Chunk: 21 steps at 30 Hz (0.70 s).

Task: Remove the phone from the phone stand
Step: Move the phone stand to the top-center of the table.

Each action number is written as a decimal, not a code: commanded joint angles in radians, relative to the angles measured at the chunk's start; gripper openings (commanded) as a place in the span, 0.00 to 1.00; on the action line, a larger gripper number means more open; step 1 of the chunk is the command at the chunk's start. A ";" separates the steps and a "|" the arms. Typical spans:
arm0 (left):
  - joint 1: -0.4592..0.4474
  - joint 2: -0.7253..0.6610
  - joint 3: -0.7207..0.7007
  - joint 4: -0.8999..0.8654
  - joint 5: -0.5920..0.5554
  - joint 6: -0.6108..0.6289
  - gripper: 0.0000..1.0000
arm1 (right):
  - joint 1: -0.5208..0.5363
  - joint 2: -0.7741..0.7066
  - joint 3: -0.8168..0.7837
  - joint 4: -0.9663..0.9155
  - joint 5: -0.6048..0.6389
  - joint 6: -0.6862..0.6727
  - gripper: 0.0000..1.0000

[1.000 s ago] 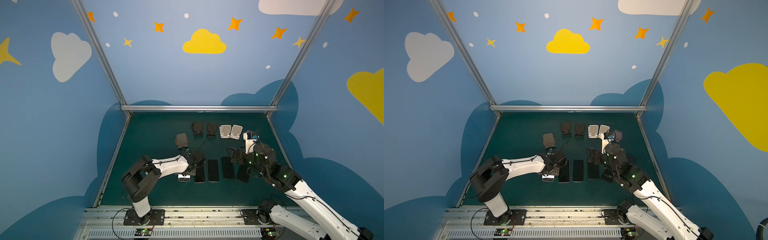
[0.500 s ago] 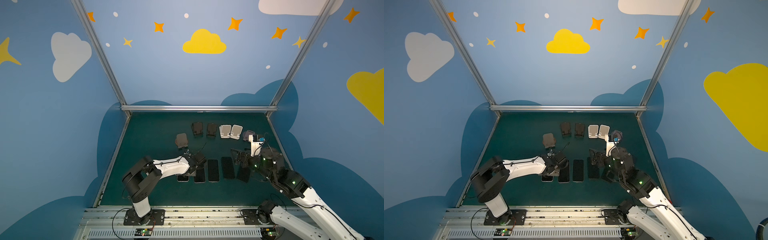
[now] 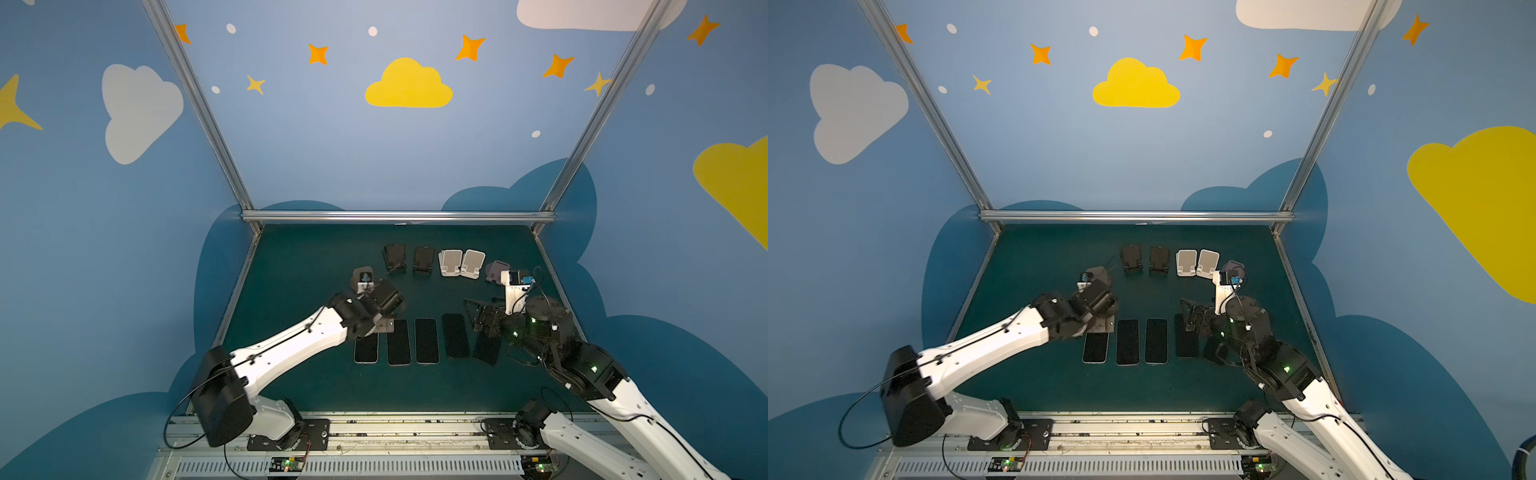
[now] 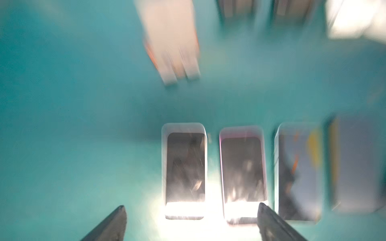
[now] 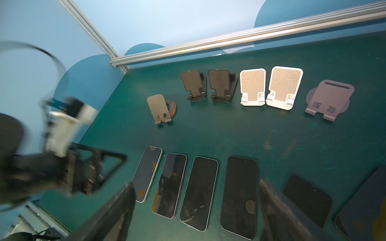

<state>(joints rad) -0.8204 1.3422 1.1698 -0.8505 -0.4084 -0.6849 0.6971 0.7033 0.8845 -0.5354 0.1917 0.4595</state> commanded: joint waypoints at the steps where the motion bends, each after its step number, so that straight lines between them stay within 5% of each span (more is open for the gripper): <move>1: 0.093 -0.139 -0.084 0.051 -0.124 0.027 1.00 | 0.004 0.042 0.001 0.017 -0.034 -0.014 0.91; 4: 0.239 -0.208 -0.184 0.288 -0.027 0.071 1.00 | 0.004 0.090 0.013 0.035 -0.029 -0.016 0.91; 7: 0.306 -0.098 -0.131 0.355 0.019 0.082 1.00 | 0.003 0.110 0.017 0.063 -0.017 -0.025 0.92; 14: 0.322 0.282 0.086 0.381 0.126 0.148 1.00 | 0.002 0.128 -0.006 0.064 0.028 -0.020 0.94; 21: 0.322 0.588 0.275 0.355 0.061 0.162 1.00 | -0.002 0.113 -0.014 0.050 0.044 -0.031 0.94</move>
<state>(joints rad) -0.5022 1.8694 1.3949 -0.4767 -0.3229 -0.5495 0.6971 0.8295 0.8822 -0.4911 0.2150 0.4408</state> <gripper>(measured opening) 0.995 0.943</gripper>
